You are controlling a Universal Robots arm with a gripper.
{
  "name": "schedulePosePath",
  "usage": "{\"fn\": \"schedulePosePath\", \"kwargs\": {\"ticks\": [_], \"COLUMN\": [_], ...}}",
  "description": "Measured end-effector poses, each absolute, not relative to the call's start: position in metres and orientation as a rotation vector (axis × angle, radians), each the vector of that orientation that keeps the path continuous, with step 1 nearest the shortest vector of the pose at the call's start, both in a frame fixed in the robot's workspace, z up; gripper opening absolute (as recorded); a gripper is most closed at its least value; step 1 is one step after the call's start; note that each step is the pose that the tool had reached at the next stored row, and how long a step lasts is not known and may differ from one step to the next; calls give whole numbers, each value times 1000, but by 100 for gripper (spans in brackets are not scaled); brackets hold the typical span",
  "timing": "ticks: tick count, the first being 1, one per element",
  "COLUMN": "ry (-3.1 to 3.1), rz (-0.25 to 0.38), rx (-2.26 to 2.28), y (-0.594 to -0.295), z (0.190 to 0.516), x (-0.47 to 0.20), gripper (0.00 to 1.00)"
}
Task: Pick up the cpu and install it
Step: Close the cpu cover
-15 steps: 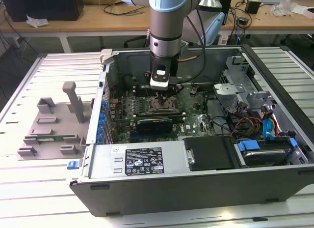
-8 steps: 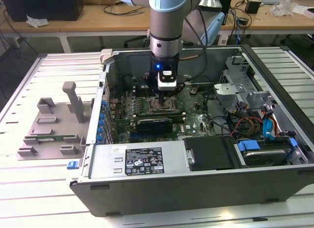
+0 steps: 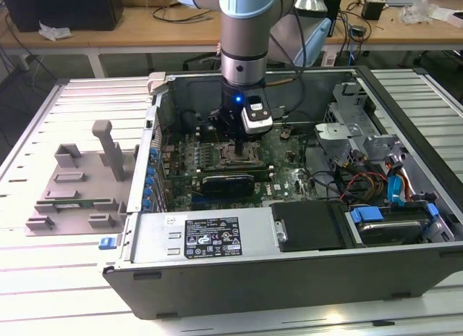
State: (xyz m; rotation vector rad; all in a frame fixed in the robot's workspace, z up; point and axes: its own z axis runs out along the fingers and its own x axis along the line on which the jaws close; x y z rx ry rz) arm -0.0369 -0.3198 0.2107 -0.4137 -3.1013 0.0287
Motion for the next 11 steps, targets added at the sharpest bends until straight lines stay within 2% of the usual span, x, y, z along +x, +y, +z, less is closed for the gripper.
{"fn": "schedulePosePath", "kwargs": {"ticks": [11], "ry": [-3131], "rz": [31], "rx": [38], "y": [-320], "z": [209], "x": [-37], "gripper": [11]}}
